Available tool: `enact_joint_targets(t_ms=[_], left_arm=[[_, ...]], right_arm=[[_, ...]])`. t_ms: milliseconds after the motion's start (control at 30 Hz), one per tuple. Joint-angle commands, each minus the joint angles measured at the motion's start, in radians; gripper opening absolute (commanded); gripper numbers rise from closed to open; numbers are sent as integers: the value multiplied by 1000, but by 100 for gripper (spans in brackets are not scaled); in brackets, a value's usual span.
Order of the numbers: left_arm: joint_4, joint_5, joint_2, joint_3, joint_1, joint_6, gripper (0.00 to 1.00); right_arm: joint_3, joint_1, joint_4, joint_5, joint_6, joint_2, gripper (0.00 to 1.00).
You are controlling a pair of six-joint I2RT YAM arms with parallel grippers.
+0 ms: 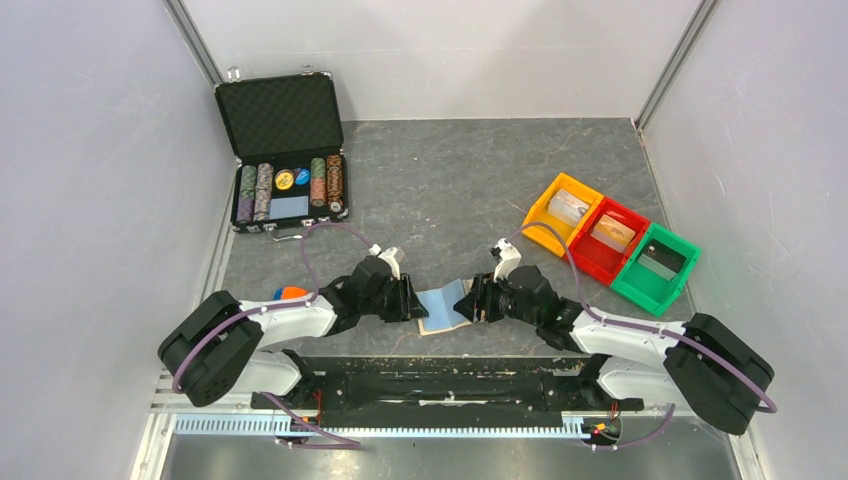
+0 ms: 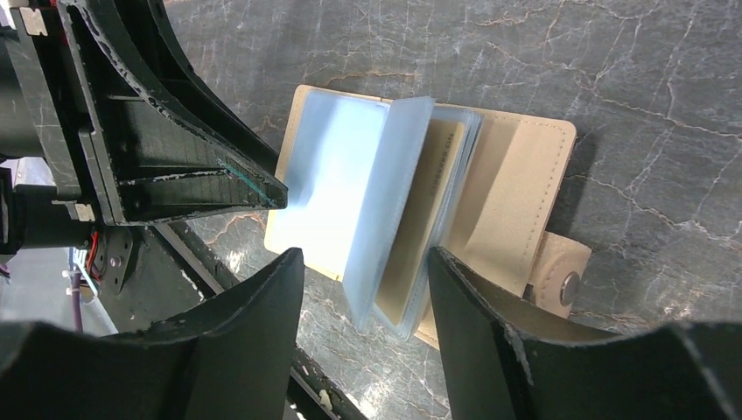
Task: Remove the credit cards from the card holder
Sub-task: Remove the credit card from the card holder.
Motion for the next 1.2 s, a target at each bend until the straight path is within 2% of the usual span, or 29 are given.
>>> enact_joint_targets(t_ms=[0,433,1167], left_arm=[[-5,30,-11,-6,-8,-35,42],[-13,22,-16,-9,-9,-27,42],[-21,24,-15,1,-9,-17,42]], right_arm=[[66,7,-53,6,-44,-7,58],[139,7,-275,175,-112,-94,60],[123,-13,-166,104,-123,46,56]])
